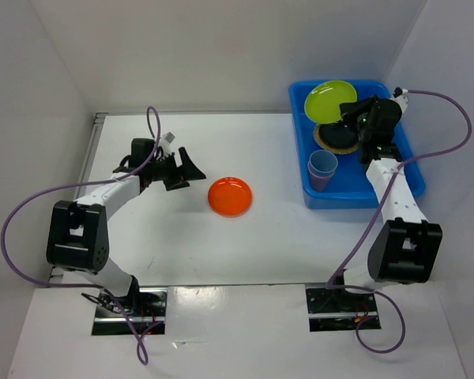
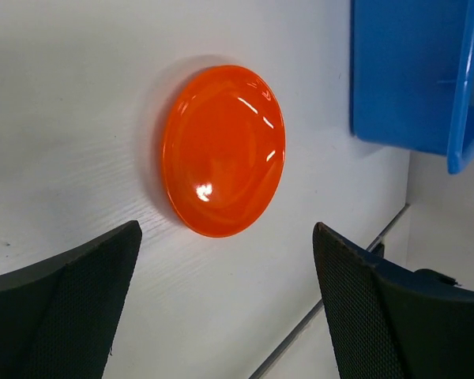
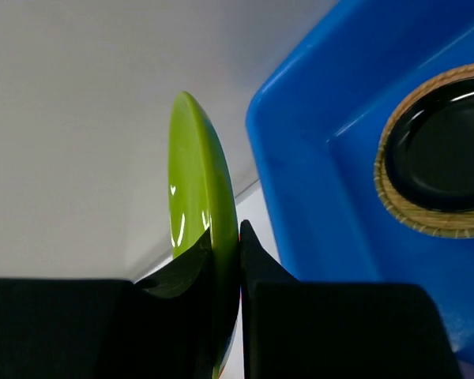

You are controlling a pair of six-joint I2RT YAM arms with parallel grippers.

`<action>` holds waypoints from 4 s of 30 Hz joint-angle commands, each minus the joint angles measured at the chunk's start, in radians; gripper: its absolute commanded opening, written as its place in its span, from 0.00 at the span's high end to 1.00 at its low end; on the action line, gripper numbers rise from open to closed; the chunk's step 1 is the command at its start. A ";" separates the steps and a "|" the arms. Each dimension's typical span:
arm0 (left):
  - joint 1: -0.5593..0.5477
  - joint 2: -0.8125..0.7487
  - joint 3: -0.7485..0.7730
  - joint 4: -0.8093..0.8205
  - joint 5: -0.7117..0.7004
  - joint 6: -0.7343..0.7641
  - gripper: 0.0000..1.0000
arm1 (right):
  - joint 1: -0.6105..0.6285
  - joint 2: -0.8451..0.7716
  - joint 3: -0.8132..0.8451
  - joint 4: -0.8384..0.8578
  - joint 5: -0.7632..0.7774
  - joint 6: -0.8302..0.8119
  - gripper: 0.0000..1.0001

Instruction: Place the mixed dishes into the plastic bin

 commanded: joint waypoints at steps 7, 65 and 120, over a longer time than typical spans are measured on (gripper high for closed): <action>-0.044 0.081 0.042 -0.011 -0.031 0.111 0.05 | -0.072 0.164 -0.106 0.244 0.169 0.208 1.00; -0.250 0.241 -0.008 0.124 -0.192 0.054 0.18 | -0.018 -0.115 -0.040 -0.072 0.009 -0.184 0.01; -0.126 -0.137 0.267 0.027 0.138 0.022 1.00 | 0.473 0.164 0.025 -0.143 -0.766 -0.490 0.34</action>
